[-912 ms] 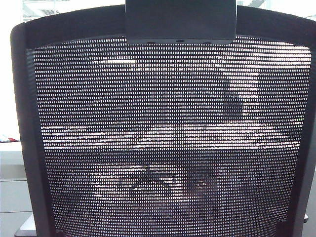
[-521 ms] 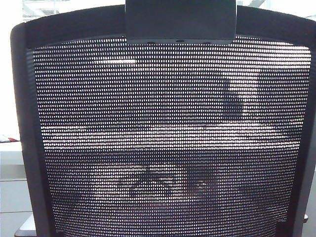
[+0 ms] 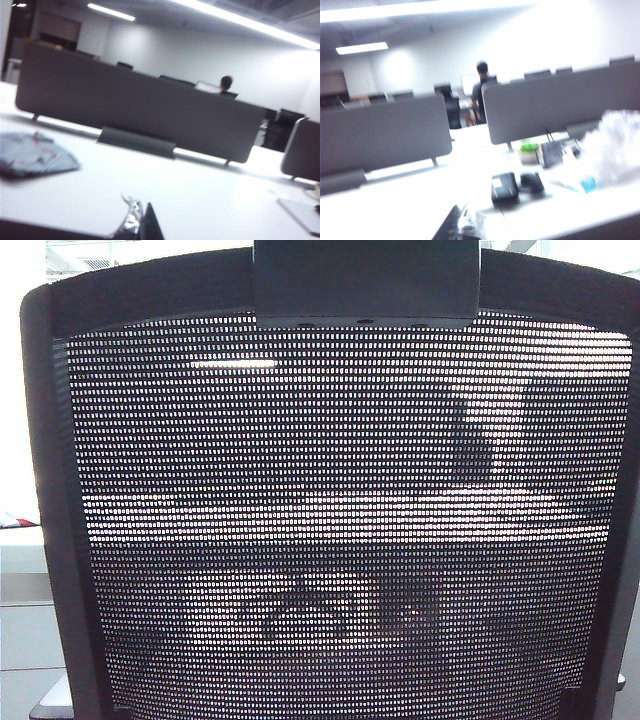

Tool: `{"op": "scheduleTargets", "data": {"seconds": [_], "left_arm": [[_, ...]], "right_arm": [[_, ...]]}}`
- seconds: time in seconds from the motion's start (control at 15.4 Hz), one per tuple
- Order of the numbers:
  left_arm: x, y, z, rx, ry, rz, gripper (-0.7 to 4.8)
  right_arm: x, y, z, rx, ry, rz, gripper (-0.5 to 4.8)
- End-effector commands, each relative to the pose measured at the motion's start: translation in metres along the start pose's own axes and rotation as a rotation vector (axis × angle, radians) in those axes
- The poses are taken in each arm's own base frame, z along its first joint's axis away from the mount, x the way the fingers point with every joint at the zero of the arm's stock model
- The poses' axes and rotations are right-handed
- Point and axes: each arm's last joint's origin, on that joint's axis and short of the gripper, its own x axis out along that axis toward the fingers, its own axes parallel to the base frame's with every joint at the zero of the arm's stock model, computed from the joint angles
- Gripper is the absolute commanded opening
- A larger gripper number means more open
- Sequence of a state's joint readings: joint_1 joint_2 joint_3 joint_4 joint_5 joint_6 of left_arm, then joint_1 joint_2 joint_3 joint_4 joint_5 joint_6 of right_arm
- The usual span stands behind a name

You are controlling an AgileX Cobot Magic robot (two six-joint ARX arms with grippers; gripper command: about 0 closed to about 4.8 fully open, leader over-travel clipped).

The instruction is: Push the black chair under the table.

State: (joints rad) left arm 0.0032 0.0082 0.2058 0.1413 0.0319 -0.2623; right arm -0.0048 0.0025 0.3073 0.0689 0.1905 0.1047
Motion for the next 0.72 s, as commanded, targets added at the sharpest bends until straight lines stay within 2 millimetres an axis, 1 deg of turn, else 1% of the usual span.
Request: {"op": "scheduleTargets", "data": {"seconds": [0.07,0.13,0.2,0.26,0.33,0.46,0.59,0.72], "left_arm": [[0.004,-0.015,0.044,-0.007,0.004,-0.121,-0.06],[0.009,-0.020,0.058,-0.030,0.079,-0.157,-0.06],[0.014,-0.025,0.063,-0.081,0.210,-0.220,-0.06],[0.019,-0.028,0.064,-0.138,0.360,-0.291,-0.06],[0.023,-0.030,0.059,-0.240,0.485,-0.384,-0.06],[0.020,-0.033,0.051,-0.327,0.631,-0.534,-0.06],[0.014,-0.033,0.043,-0.377,0.750,-0.628,-0.06],[0.008,-0.031,0.033,-0.370,0.829,-0.600,-0.06]], "right_arm": [[0.006,0.007,0.030,-0.003,0.033,0.083,-0.05],[0.014,0.011,0.039,-0.014,0.134,0.118,-0.05],[0.024,0.015,0.043,-0.023,0.268,0.158,-0.05],[0.034,0.020,0.043,0.019,0.370,0.248,-0.05],[0.042,0.027,0.045,0.142,0.450,0.386,-0.05],[0.040,0.030,0.048,0.241,0.489,0.486,-0.05],[0.030,0.031,0.046,0.286,0.578,0.584,-0.05],[0.017,0.030,0.037,0.212,0.670,0.569,-0.05]]}}
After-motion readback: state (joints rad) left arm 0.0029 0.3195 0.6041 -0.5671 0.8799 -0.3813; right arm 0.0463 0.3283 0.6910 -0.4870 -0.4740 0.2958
